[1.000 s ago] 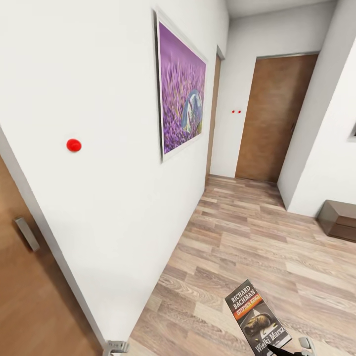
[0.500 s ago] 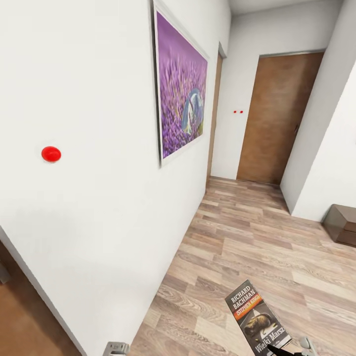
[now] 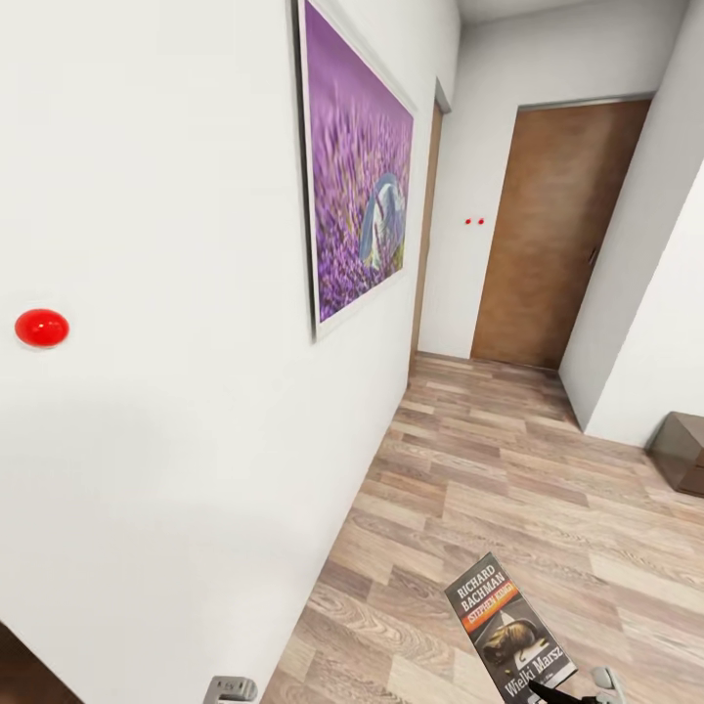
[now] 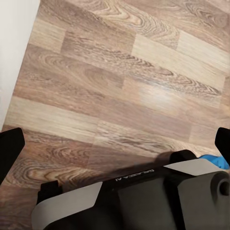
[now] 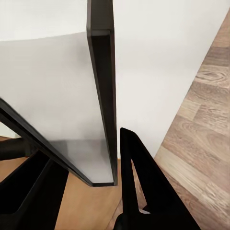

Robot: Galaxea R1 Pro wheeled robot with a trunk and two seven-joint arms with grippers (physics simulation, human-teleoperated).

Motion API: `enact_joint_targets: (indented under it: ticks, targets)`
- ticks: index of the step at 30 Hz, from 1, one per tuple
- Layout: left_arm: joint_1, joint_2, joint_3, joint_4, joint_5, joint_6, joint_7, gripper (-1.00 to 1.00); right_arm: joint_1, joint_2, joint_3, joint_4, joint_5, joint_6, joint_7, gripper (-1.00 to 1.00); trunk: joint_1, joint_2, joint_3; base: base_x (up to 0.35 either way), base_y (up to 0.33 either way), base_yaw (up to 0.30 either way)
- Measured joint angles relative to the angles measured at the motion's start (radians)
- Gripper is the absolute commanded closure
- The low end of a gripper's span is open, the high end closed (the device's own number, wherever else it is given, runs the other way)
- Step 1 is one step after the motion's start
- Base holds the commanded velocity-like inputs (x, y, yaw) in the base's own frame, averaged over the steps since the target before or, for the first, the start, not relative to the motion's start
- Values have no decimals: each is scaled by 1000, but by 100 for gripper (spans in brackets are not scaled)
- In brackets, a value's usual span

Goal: In the bedroom, move the book from the bed onto either nightstand, and place the two sandals side by side next to the bed.

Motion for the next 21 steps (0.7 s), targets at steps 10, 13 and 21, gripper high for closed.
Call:
enact_joint_targets:
  ticks: [10,13,21]
  targets:
    - [0,0,0,0,-1,0,0,-100,0,0,0,-1,0,1,0,100,0,0,0,10,0,-102]
    - [0,0,0,0,-1,0,0,-100,0,0,0,-1,0,0,0,100,0,0,0,1,0,-168]
    - [0,0,0,0,-1,0,0,-100,0,0,0,-1,0,0,0,100,0,0,0,0,0,-137]
